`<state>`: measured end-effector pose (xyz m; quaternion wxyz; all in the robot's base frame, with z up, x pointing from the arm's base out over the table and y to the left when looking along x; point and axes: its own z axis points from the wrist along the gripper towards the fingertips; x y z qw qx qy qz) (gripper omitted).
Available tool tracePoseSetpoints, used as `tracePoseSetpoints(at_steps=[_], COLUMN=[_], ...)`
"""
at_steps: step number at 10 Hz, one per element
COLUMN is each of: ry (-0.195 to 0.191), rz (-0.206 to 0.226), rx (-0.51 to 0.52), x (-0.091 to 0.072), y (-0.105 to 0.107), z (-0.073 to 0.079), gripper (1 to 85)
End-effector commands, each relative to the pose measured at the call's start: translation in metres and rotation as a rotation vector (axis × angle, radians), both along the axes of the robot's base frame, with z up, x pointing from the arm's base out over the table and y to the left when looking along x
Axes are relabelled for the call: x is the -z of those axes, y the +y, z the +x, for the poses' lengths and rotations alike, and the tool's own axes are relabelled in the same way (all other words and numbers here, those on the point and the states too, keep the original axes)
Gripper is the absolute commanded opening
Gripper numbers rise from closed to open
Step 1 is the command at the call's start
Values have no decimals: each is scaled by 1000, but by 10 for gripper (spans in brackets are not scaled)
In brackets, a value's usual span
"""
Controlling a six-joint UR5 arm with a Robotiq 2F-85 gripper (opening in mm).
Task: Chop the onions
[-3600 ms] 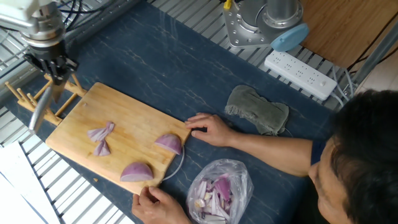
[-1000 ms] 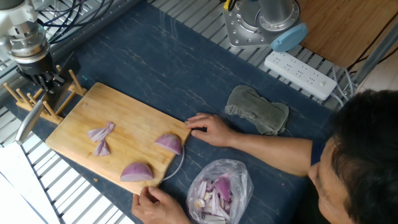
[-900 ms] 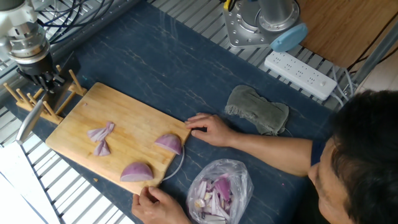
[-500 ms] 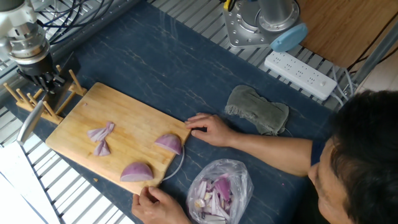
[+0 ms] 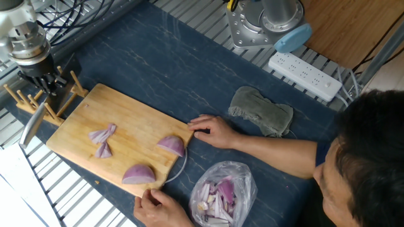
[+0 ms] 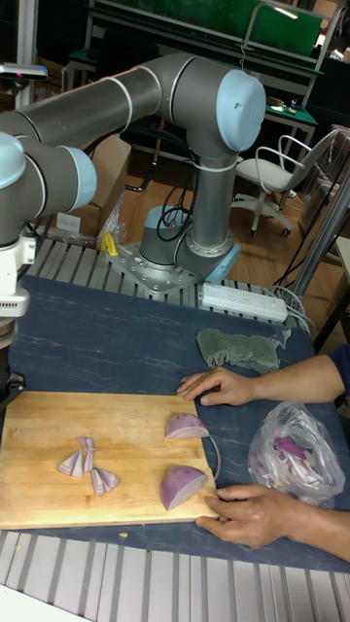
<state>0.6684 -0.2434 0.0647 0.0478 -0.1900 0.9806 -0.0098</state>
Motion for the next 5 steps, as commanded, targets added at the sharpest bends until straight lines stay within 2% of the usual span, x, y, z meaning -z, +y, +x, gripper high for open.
tracePoseSetpoints(at_steps=[1, 5], ry=[-2, -12], rz=[20, 13], rx=[-24, -18], x=[0, -2], y=[0, -1], z=[-2, 0], gripper=[497, 570])
